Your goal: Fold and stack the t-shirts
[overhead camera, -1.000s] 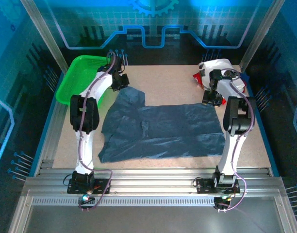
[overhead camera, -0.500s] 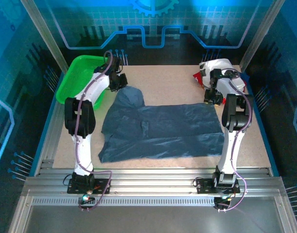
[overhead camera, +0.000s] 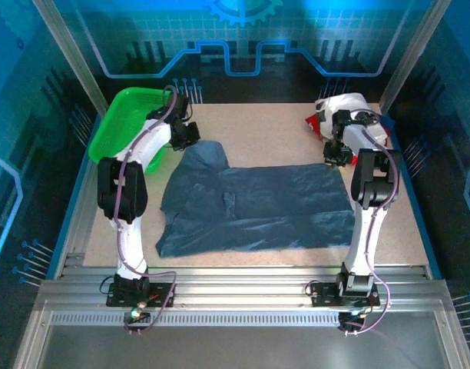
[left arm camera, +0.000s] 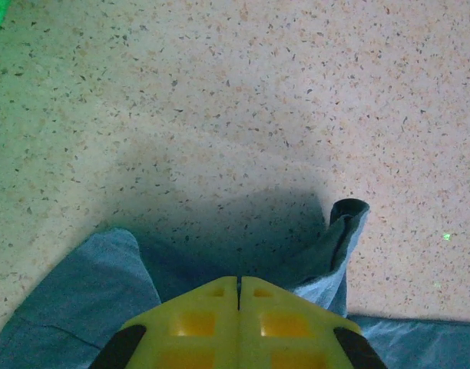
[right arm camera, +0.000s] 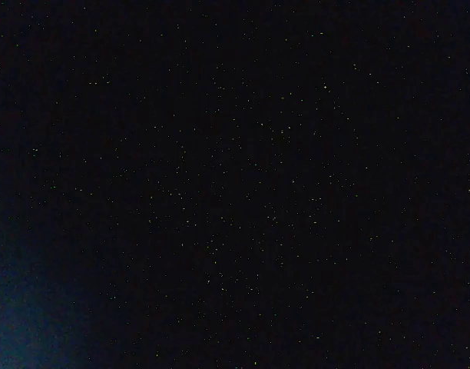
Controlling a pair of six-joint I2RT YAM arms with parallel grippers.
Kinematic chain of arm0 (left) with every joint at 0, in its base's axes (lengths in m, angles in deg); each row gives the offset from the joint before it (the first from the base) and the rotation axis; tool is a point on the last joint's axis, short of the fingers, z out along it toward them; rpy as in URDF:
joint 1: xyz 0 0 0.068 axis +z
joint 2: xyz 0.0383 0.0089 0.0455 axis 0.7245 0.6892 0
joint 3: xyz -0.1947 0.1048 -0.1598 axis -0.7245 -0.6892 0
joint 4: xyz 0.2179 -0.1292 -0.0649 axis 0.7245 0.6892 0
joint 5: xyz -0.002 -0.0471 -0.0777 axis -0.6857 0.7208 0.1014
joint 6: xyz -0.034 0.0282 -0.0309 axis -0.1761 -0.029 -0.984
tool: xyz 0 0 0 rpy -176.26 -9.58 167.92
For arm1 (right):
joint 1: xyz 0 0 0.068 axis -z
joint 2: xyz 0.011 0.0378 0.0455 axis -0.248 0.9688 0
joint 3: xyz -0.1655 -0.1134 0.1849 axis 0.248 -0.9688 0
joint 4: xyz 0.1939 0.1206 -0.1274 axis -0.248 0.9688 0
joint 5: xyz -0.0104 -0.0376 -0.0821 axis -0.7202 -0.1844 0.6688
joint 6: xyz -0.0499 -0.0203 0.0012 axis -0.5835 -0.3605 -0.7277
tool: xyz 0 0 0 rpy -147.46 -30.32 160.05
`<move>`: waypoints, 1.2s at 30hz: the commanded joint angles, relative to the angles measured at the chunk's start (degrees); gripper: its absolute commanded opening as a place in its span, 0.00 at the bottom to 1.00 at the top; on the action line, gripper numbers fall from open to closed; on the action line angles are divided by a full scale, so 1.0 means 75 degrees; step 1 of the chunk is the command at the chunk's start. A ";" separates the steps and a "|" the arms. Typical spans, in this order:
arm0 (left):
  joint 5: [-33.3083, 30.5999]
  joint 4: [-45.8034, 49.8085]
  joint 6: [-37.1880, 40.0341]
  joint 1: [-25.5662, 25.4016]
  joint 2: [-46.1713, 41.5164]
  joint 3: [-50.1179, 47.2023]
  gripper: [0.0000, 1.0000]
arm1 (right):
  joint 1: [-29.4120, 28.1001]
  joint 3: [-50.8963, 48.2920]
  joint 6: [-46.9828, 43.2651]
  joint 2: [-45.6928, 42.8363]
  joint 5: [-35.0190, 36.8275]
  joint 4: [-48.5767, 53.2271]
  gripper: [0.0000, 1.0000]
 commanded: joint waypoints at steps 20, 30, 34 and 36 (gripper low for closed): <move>-0.0185 -0.0178 0.0120 0.0056 -0.0856 -0.0564 0.00 | 0.0051 -0.0678 0.0002 -0.1191 -0.0291 -0.0001 0.06; 0.0168 -0.0419 0.0135 0.0105 -0.1333 -0.0920 0.00 | 0.0045 -0.1083 0.0095 -0.1848 -0.0297 -0.0168 0.06; 0.0371 -0.0530 0.0170 0.0107 -0.1729 -0.1307 0.00 | 0.0051 -0.1286 0.0143 -0.2125 -0.0337 -0.0193 0.06; 0.0400 -0.0623 0.0142 0.0114 -0.2082 -0.1634 0.00 | 0.0044 -0.1434 0.0161 -0.2332 -0.0326 -0.0200 0.06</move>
